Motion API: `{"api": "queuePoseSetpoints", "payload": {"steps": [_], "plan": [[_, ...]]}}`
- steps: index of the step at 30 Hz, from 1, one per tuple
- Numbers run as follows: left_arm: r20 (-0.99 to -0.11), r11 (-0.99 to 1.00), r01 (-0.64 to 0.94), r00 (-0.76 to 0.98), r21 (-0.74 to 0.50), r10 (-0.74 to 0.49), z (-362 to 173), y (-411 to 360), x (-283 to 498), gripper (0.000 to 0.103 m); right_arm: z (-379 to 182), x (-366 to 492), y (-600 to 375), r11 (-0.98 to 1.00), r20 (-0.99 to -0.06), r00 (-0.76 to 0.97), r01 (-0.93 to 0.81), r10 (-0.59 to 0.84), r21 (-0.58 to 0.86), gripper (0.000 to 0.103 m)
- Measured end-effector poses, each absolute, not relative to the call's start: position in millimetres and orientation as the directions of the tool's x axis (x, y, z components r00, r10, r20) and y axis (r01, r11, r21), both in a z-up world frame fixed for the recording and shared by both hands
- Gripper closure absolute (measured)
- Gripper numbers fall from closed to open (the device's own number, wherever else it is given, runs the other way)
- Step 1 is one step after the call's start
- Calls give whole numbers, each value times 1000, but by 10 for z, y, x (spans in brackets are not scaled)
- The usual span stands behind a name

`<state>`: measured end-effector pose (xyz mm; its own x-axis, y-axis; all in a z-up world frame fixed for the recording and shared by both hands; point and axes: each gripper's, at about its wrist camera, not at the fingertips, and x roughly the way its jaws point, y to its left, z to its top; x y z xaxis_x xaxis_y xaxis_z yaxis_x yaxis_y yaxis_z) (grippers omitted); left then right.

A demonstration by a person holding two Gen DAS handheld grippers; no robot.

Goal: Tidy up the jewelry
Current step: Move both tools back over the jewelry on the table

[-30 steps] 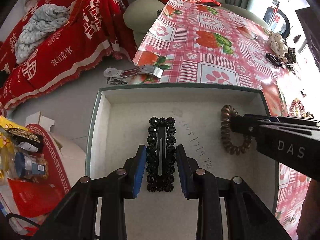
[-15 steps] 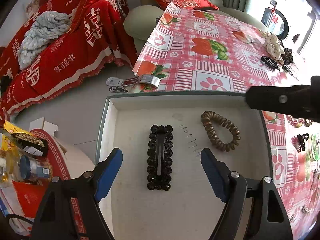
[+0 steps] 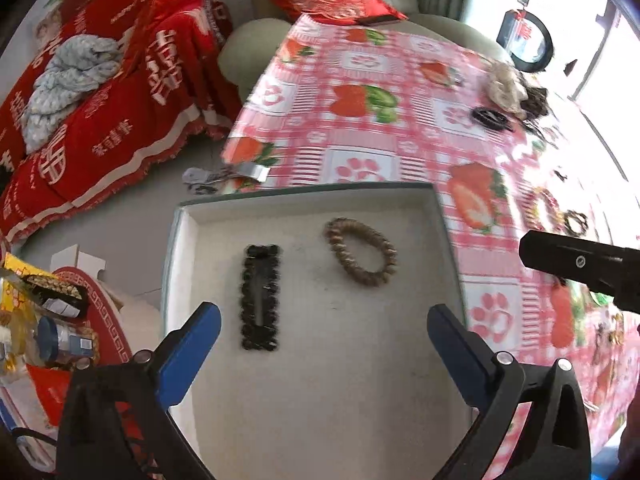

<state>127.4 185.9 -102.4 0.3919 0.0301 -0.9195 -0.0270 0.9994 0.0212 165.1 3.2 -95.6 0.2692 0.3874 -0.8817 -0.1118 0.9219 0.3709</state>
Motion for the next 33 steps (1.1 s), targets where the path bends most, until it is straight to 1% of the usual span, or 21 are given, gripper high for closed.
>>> {"api": "queuePoseSetpoints", "payload": {"steps": [1, 2, 14, 16, 17, 18, 23, 33], "plan": [[-919, 1000, -20, 393, 21, 27, -998, 1813, 1266, 0, -954, 1624, -38, 923, -882, 271, -101, 385, 371, 28], [-920, 1000, -10, 392, 21, 23, -973, 1757, 1263, 0, -951, 1592, -117, 924, -883, 273, -88, 382, 373, 22], [-932, 994, 109, 361, 4, -36, -858, 986, 1237, 0, -980, 1202, -1089, 936, -905, 290, 71, 312, 345, 20], [-935, 992, 129, 349, -10, -55, -866, 861, 1236, 0, -1004, 1136, -1253, 934, -909, 288, 101, 302, 342, 14], [-937, 990, 139, 343, -12, -60, -871, 786, 1236, 0, -1014, 1113, -1310, 934, -910, 287, 110, 298, 340, 4], [-938, 989, 147, 341, -12, -62, -875, 721, 1239, 0, -1020, 1073, -1399, 934, -911, 291, 122, 291, 337, 0], [-942, 983, 183, 325, -18, -78, -895, 436, 1238, 0, -1046, 954, -1707, 932, -918, 291, 160, 269, 324, 0], [-965, 986, 156, 248, -51, -89, -1114, 126, 1350, 0, -1151, 884, -2183, 933, -938, 271, 228, 214, 279, 0]]}}
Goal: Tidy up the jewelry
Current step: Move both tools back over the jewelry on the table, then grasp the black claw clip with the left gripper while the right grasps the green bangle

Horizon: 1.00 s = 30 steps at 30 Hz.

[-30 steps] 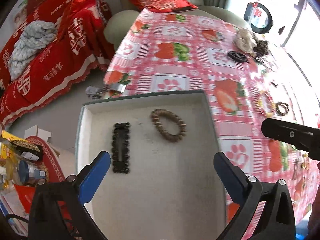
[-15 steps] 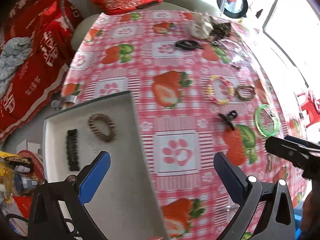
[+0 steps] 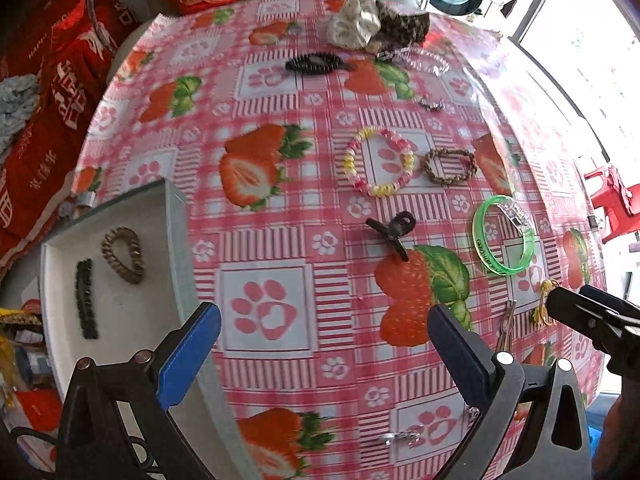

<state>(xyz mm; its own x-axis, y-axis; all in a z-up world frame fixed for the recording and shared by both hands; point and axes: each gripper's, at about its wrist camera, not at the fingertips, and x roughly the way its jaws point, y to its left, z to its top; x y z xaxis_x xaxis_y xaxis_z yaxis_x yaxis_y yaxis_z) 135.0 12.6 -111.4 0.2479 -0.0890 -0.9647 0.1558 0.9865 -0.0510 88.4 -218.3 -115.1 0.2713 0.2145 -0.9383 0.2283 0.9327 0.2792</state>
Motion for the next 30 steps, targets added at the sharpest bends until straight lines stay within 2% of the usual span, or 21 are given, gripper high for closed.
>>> {"api": "queuePoseSetpoints", "payload": {"steps": [4, 18, 30], "plan": [[-976, 989, 128, 199, -70, -94, -1228, 64, 1405, 0, -1193, 901, -2302, 939, -944, 265, 227, 194, 257, 0], [-981, 997, 67, 187, -44, -56, -1401, -104, 1648, 0, -1315, 1210, -2479, 963, -954, 261, 181, 147, 198, 0], [-978, 996, 84, 202, -41, -57, -1579, -329, 1828, 0, -1510, 1452, -2451, 983, -964, 245, 121, 103, 136, 0]]}}
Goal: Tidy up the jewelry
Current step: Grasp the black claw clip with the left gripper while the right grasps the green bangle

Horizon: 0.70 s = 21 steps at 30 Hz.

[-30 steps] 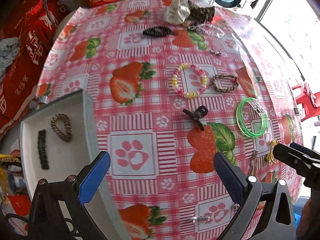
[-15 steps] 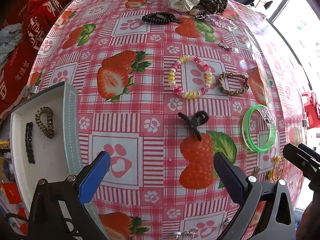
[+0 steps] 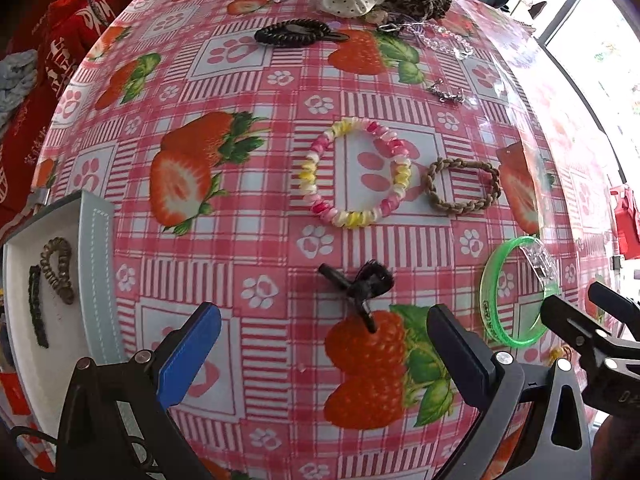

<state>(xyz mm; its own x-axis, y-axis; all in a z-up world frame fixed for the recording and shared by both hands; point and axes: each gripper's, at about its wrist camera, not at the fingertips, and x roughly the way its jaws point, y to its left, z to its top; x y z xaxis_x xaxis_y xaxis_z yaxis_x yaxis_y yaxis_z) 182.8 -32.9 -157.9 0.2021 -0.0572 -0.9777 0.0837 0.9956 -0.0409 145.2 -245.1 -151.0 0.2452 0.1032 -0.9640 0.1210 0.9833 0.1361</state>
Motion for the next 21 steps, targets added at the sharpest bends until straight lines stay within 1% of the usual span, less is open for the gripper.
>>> {"api": "queuePoseSetpoints", "payload": {"steps": [1, 5, 6, 7, 8, 9, 12, 13, 14, 15, 17, 19, 21], "plan": [[-977, 996, 86, 205, -33, -50, -1591, -338, 1832, 4, -1528, 1468, -2446, 984, -965, 244, 118, 99, 130, 0], [-977, 995, 96, 209, -28, -47, -1630, -424, 1893, 4, -1587, 1523, -2419, 987, -967, 238, 110, 92, 121, 0], [-976, 995, 100, 213, -24, -45, -1632, -434, 1892, 7, -1597, 1535, -2411, 987, -967, 239, 106, 91, 119, 0], [-976, 995, 103, 214, -17, -39, -1643, -455, 1892, 14, -1607, 1546, -2401, 988, -967, 239, 101, 88, 115, 0], [-977, 994, 109, 212, -7, -30, -1655, -470, 1892, 16, -1616, 1558, -2388, 989, -967, 240, 96, 85, 111, 1], [-976, 994, 112, 217, -1, -26, -1661, -469, 1892, 16, -1624, 1564, -2376, 990, -967, 240, 90, 82, 106, 4], [-973, 992, 124, 228, -5, -33, -1664, -500, 1887, 21, -1652, 1594, -2312, 994, -970, 237, 72, 61, 80, 15], [-972, 992, 127, 231, -6, -36, -1661, -510, 1877, 26, -1654, 1604, -2283, 996, -970, 240, 61, 47, 63, 17], [-971, 991, 134, 236, -8, -40, -1650, -521, 1884, 32, -1659, 1619, -2242, 997, -969, 243, 51, 37, 51, 23], [-970, 990, 138, 239, -9, -42, -1630, -531, 1849, 36, -1661, 1628, -2209, 999, -970, 244, 40, 22, 33, 28], [-968, 989, 146, 246, -10, -46, -1602, -562, 1841, 52, -1667, 1641, -2152, 1000, -969, 247, 24, -3, 3, 34], [-967, 989, 147, 250, -14, -51, -1587, -596, 1843, 62, -1661, 1646, -2120, 1000, -968, 252, 12, -3, 0, 40], [-967, 990, 143, 250, -18, -54, -1592, -637, 1851, 70, -1661, 1657, -2071, 1000, -967, 255, 5, 0, 1, 51]]}}
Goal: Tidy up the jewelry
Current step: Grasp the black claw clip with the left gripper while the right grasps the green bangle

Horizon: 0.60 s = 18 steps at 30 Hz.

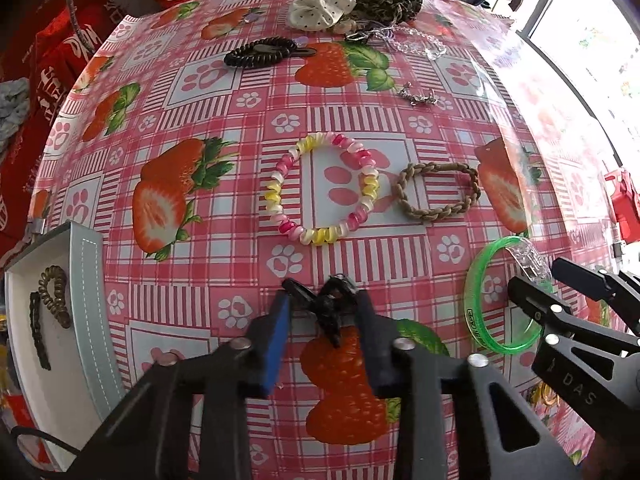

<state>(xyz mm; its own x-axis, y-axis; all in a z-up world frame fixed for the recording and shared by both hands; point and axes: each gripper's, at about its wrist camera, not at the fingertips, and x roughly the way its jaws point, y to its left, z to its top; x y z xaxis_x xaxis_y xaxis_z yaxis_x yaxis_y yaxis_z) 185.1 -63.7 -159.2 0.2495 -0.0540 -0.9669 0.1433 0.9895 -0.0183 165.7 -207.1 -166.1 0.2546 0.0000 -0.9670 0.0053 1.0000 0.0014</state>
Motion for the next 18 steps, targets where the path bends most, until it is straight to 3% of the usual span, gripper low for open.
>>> {"api": "queuePoseSetpoints", "payload": {"steps": [1, 6, 18], "plan": [[-967, 989, 142, 249, -28, -63, -1573, -598, 1832, 73, -1655, 1652, -2062, 1000, -967, 256, 3, 0, 1, 54], [-960, 987, 147, 260, -62, -100, -1518, -552, 1832, 73, -1623, 1638, -2040, 1000, -963, 270, 6, 3, 5, 87], [-942, 982, 152, 299, -109, -150, -1151, -221, 1525, 73, -1335, 1411, -2174, 992, -945, 314, 60, 90, 114, 91]]}}
